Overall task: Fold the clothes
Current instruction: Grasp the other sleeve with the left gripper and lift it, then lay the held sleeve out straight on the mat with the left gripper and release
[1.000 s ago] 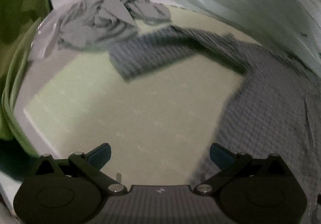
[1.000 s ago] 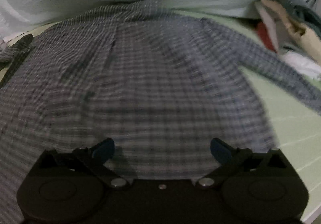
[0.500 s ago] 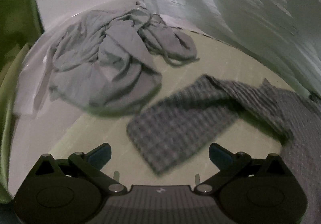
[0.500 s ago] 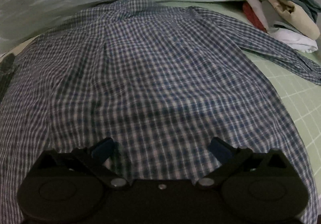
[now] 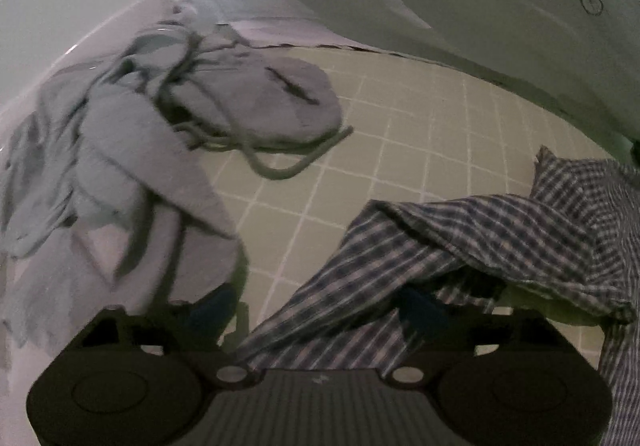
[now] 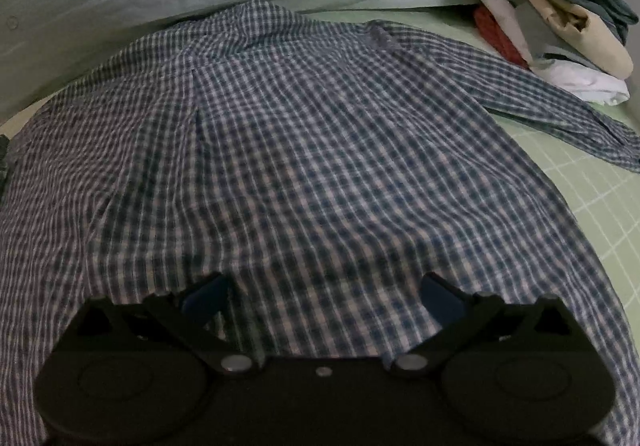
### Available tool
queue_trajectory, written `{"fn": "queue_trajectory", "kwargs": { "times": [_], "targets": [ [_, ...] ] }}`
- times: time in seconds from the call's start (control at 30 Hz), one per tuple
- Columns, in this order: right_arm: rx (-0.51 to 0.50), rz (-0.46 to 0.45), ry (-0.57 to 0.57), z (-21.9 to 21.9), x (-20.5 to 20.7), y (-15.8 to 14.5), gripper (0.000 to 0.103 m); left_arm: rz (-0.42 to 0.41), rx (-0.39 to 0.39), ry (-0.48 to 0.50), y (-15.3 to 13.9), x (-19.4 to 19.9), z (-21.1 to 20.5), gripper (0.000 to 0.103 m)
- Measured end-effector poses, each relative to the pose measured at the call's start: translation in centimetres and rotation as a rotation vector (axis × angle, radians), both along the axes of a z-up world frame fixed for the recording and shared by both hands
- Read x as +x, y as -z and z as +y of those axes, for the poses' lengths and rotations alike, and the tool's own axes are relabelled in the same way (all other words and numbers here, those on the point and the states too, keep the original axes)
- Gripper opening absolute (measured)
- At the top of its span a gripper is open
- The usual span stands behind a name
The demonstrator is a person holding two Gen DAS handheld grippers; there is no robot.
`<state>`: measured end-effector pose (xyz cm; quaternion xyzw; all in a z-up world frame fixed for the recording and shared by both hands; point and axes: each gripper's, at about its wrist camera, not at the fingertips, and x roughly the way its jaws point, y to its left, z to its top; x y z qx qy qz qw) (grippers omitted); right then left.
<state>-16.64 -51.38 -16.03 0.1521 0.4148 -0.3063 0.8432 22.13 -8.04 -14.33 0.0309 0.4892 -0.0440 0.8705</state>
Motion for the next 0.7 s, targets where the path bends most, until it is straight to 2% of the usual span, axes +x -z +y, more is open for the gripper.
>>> {"fn": "queue_trajectory", "kwargs": {
  "times": [0.07,0.1,0.13,0.2,0.3,0.4,0.5,0.6,0.7],
  "targets": [
    [-0.006,-0.006,0.009,0.1,0.1,0.1,0.103,0.001,0.006,0.003,0.0,0.1,-0.4,0.057],
    [-0.009,-0.01,0.012,0.2,0.1,0.1,0.103,0.002,0.01,0.004,0.0,0.1,-0.6,0.037],
    [-0.013,-0.015,0.013,0.2,0.1,0.1,0.103,0.002,0.013,0.006,0.0,0.2,-0.9,0.024],
    [-0.021,-0.025,0.015,0.3,0.0,0.2,0.103,-0.011,0.027,0.008,-0.3,0.1,-1.3,0.009],
    [-0.035,-0.041,0.022,0.6,-0.3,0.3,0.103,-0.123,0.077,0.002,-2.4,-1.0,-2.0,0.007],
    [-0.046,-0.054,0.02,0.7,-0.5,0.4,0.103,-0.273,0.142,0.007,-5.5,-2.9,-2.7,0.006],
    [-0.055,-0.067,0.012,0.9,-0.7,0.5,0.103,-0.392,0.149,0.05,-7.8,-5.8,-3.4,0.006],
    [-0.064,-0.079,0.006,1.0,-0.9,0.6,0.103,-0.381,0.197,0.155,-6.9,-9.0,-4.9,0.006],
    [-0.073,-0.089,0.007,1.2,-1.0,0.7,0.103,-0.275,0.177,0.22,-3.9,-11.5,-5.8,0.007]
  ]
}}
